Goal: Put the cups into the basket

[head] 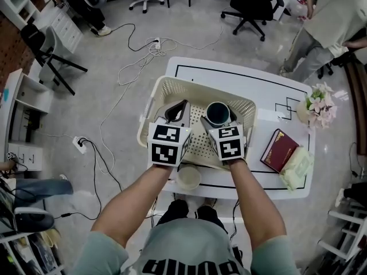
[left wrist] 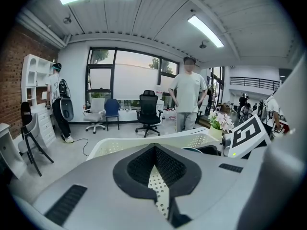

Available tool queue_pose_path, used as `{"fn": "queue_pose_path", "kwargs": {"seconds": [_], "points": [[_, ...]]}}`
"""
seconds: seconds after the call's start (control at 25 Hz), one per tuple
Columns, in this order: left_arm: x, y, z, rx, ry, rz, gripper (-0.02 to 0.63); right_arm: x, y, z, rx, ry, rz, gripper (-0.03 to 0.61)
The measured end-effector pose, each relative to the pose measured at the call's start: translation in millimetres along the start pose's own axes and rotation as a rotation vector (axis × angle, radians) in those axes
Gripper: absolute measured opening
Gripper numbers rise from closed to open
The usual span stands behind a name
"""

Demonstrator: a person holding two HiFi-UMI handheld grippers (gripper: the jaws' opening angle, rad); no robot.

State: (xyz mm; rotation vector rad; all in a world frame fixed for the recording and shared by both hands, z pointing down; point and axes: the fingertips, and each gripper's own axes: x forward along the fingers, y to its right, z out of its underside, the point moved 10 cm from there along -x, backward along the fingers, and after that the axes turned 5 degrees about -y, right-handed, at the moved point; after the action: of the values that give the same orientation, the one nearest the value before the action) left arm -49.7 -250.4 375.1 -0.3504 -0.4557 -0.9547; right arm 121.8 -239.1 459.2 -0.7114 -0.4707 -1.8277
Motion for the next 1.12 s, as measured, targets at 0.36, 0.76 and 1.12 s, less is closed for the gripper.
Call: {"fn": "queue_pose_path", "kwargs": {"seconds": [0.36,0.76,1.12], "points": [[-10,7,-5,0.012,0.018,-0.002,0.005,-18,2,-10,0.019,0.057,0.025,0.388],[-31,17,-9,0.025,0.048,-0.008,0.005,-59,-6,-37,0.013,0.178,0.034,0.387],[-63,29,-7,0.032,0.084,-0.01,0.005,-99,-18,-40,0.008,0.237,0.024,0.387]]}}
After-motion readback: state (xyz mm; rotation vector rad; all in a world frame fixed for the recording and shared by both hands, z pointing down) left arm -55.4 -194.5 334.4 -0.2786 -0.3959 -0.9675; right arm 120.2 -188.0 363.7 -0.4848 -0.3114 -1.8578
